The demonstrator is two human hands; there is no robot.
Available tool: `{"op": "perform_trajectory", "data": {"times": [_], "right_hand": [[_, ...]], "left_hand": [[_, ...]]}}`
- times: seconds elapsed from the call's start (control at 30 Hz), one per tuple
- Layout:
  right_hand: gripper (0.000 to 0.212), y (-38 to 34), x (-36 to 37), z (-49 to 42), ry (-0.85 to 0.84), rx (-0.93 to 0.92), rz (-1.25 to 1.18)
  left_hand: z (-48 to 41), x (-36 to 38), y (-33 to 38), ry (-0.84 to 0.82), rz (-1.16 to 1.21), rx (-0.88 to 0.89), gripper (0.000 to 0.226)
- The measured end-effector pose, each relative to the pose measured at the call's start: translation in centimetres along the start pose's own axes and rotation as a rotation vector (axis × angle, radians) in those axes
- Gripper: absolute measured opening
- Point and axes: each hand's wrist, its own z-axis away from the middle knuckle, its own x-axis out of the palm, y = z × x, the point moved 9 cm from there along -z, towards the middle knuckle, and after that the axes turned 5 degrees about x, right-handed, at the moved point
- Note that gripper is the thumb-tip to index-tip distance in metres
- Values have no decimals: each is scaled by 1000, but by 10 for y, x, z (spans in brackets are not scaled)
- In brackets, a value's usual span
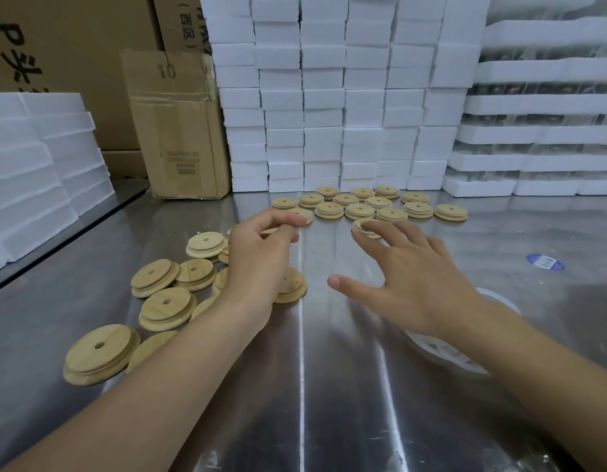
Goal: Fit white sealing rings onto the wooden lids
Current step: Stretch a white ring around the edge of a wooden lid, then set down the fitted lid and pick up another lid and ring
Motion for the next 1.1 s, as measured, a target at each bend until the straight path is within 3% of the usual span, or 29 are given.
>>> {"op": "perform_trajectory", "data": {"times": [0.2,0.33,0.4,0.47,0.53,0.6,0.67,0.77,0.93,1.1], "right_hand": [[91,4,5,-2,-63,-15,-53],[51,21,3,-13,-101,28,-54],[35,36,2,-19,-144,72,-76],[35,54,2,-23,-223,130,-118],[48,69,1,-21,-329,174,-154],[51,80,1,-19,-426,152,-166],[40,88,-1,-17,-484,124,-212],[25,95,-1,-14,-514,97,-304],[18,99,3,-20,-496,81,-320],[13,96,5,-23,-466,27,-250]], "left_hand": [[-21,-17,-2,6,-239,97,47],[-30,-15,0,-110,-784,336,41],[-31,-10,-8,-190,-983,375,38],[-32,-2,-22,-302,-1107,326,34],[-33,5,-37,-417,-1233,242,33],[-35,8,-45,-466,-1269,181,38],[-36,9,-43,-434,-1246,202,40],[-32,10,-36,-383,-1222,256,31],[-30,8,-25,-318,-1149,278,15],[-31,6,-23,-299,-1115,262,33]]}}
